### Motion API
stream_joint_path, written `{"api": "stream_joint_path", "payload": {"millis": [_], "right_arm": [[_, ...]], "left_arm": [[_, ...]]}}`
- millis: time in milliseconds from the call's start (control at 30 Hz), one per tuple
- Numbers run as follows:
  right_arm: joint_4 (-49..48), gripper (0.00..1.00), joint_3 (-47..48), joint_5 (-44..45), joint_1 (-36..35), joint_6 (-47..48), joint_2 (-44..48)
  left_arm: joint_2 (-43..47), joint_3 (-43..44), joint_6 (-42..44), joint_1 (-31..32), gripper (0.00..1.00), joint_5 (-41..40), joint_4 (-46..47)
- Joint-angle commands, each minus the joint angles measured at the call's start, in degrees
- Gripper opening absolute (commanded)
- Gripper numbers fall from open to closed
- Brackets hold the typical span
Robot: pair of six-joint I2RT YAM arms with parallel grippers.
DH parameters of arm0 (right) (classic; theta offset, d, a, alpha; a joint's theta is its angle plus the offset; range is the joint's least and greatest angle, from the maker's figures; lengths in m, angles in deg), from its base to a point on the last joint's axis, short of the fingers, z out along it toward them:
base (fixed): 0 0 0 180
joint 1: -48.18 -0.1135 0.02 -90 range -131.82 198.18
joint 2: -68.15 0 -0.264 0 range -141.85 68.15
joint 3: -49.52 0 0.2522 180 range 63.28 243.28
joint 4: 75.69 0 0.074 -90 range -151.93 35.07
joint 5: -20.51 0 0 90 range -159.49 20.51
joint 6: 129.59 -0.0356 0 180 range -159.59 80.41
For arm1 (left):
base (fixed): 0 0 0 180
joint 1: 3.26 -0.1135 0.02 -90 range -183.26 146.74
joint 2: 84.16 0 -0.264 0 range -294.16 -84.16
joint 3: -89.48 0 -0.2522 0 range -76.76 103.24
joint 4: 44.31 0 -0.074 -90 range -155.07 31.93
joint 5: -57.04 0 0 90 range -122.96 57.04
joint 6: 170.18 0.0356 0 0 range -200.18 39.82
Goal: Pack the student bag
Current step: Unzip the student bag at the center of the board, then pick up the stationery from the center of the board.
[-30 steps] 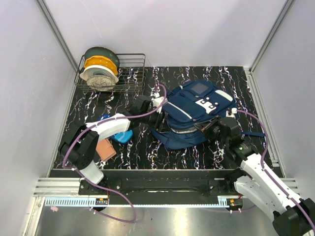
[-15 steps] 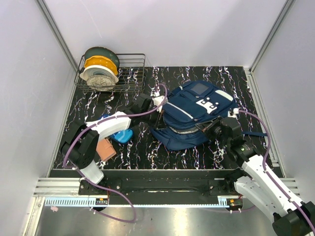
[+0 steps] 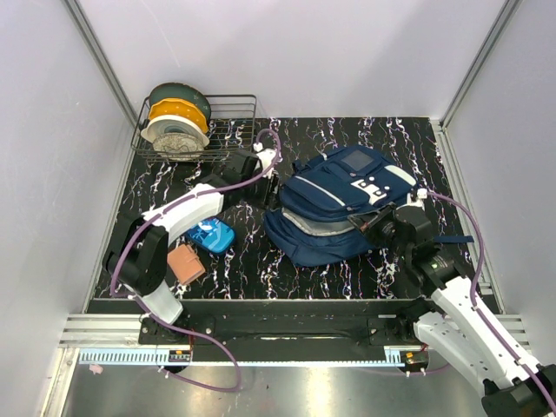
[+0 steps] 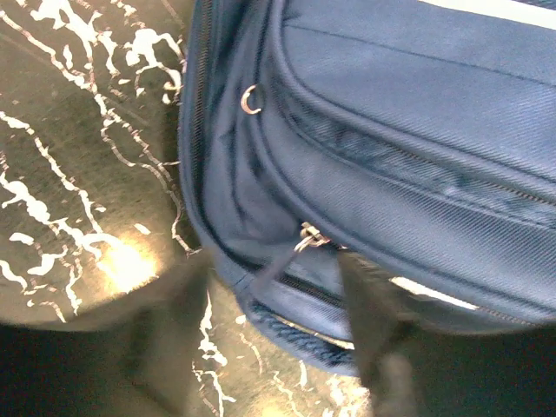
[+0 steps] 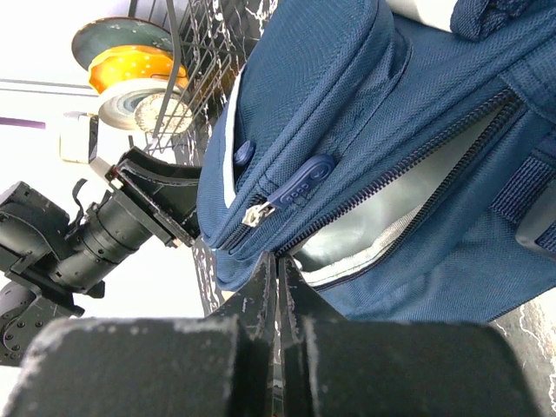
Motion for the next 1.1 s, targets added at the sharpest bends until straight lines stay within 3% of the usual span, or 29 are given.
{"api": "stream_joint_path", "payload": {"millis": [0,33,100,167,233,567,933,1067], "right_arm": [[-7.78,0.00,4.46,-0.44,-0.01,0.92,-1.31],[-8.32,0.00,4.28,-0.36,-0.01,0.92,-2.44],[-9.89,0.00,4.11,-0.01,-0.10,0.92,-3.50],[-11.56,0.00,4.10,-0.53,-0.01,1.00,-5.09],[-12.54,0.00,4.19,-1.06,-0.10,1.09,-6.23],[-14.83,0.00,3.58,-3.96,-0.01,1.27,-6.94],[-14.91,0.00,2.79,-3.96,-0.01,0.83,-6.50],[-15.09,0.00,2.61,-3.96,-0.01,0.83,-6.85]], "left_arm": [[3.70,0.46,-1.48,-1.65,0.76,-0.36,1.12],[5.21,-1.29,-3.84,-1.74,0.90,-1.49,1.65],[10.20,-3.23,-6.84,-2.00,0.99,-4.99,1.75],[15.03,-5.60,-11.32,-2.44,0.99,-13.77,-1.13],[18.04,-9.10,-16.94,-4.98,0.99,-16.70,-2.47],[34.21,-26.70,-30.14,-14.39,0.99,-18.37,-1.50],[41.34,-35.23,-38.40,-20.37,0.99,-18.55,-3.44],[39.34,-36.11,-39.02,-21.51,0.99,-19.51,-5.02]]}}
